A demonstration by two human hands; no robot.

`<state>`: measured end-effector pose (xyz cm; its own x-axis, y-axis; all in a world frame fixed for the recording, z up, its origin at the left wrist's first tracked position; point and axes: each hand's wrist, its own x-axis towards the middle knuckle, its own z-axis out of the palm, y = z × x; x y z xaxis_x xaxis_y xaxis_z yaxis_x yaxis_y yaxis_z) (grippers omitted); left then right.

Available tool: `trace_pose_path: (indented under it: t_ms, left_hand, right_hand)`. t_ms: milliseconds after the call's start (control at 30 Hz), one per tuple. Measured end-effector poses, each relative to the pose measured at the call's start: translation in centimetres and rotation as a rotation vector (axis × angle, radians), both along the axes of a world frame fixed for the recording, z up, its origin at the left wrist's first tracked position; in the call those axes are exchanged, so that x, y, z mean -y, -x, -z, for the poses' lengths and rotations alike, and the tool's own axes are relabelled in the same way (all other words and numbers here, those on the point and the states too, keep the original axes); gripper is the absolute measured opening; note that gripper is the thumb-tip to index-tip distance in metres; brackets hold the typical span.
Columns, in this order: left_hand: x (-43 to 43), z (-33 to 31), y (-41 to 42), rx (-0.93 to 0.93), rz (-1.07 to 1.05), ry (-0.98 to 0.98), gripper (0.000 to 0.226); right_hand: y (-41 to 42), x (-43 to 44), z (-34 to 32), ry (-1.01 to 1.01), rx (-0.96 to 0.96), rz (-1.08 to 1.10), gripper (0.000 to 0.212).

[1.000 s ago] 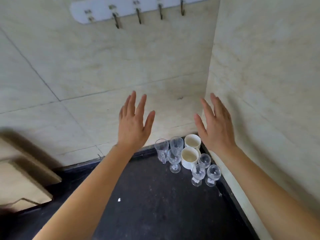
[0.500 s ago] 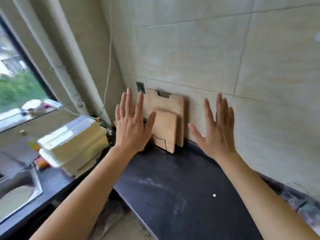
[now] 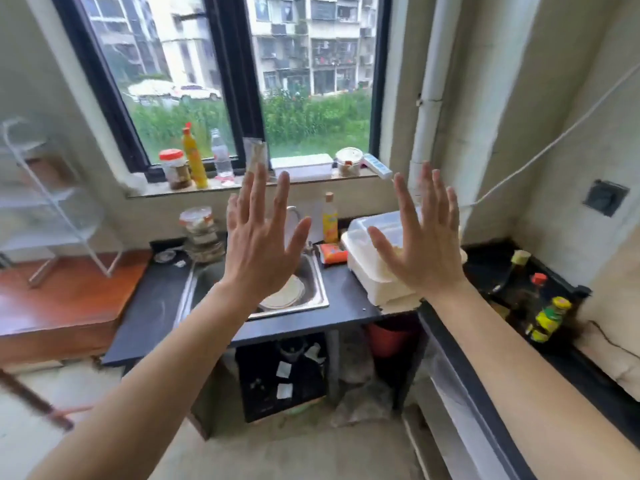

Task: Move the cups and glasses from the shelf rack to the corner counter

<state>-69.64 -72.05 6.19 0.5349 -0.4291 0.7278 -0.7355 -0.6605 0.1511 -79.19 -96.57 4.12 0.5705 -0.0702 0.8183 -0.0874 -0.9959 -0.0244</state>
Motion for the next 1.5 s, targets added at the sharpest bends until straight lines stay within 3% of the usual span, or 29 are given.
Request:
trace_pose_path:
  t_ms: [333,633,967,1333,1500]
  left_hand:
    - [-28.2,2.1,-11.6,-0.11,-0.494,0.03,0.072]
    - [-40.3,3.9,-24.1,-0.127,-0.69,-0.008,0.072]
    - [-47.5,0.8,-41.3,-0.143,-0.695,0.047,0.076]
    - [-60.9,0.4,-56.2,-0.101,-0.624,0.188,0.078]
    - [-66.7,3.2,-63.6,-0.19,-0.502,0.163,0.076]
  right_hand:
    - [-22.9,-26.1,1.4,-0.006,-0.083,-0.495,0.077]
    - [-40.3,-40.1,3.9,-0.01,-0.101,-0.697,0.079]
    - [-58.4,-47.7,0.1,-0.096,-0.13,-0.71,0.079]
    - [-68.7,-61.1,-1.8,-0.067,-0.133,-0.706,0.078]
    - [-72.1,-67.5,-0.2,-0.123,-0.097,-0.605,0.07]
